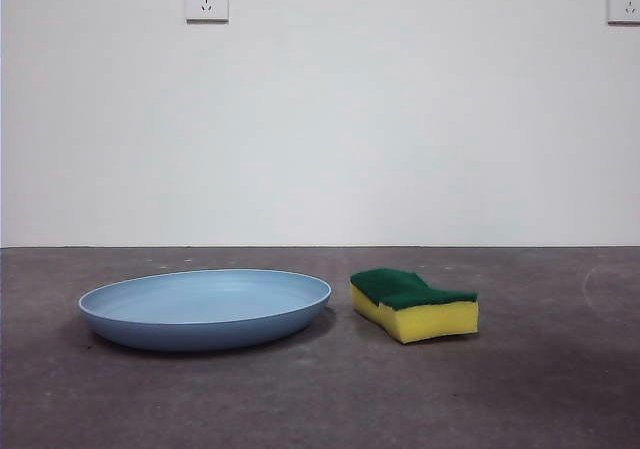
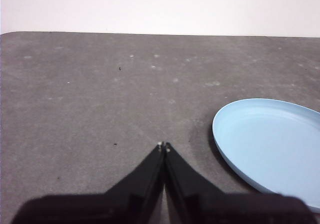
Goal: Pick up the plate,pick up the cloth,clean the plate with the cloth
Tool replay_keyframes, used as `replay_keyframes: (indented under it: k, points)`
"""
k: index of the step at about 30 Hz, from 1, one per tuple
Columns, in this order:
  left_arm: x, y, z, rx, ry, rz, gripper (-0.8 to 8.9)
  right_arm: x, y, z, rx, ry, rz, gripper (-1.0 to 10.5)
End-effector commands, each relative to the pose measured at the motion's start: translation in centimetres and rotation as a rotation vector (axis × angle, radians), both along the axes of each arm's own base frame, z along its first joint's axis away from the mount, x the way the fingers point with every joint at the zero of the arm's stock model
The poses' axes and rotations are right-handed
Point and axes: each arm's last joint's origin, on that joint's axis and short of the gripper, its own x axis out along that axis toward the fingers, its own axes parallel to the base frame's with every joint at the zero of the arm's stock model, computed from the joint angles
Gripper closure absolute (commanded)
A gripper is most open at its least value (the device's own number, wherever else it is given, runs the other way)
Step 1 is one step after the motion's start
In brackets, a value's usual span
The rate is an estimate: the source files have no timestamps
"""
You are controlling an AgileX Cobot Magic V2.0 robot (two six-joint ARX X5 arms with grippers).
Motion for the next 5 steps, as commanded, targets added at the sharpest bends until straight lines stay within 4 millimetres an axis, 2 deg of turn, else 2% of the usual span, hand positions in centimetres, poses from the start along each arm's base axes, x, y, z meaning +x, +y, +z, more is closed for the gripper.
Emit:
replay_keyframes:
  k: [1, 5]
  points:
    - [0.06, 0.02, -0.43, 0.010, 0.007, -0.003, 8.15, 0.02, 0.00, -0.43, 0.007, 0.019, -0.003, 9.5]
    - [0.06, 0.02, -0.43, 0.010, 0.007, -0.003, 8.14, 0.02, 0.00, -0.43, 0.007, 0.019, -0.003, 9.5]
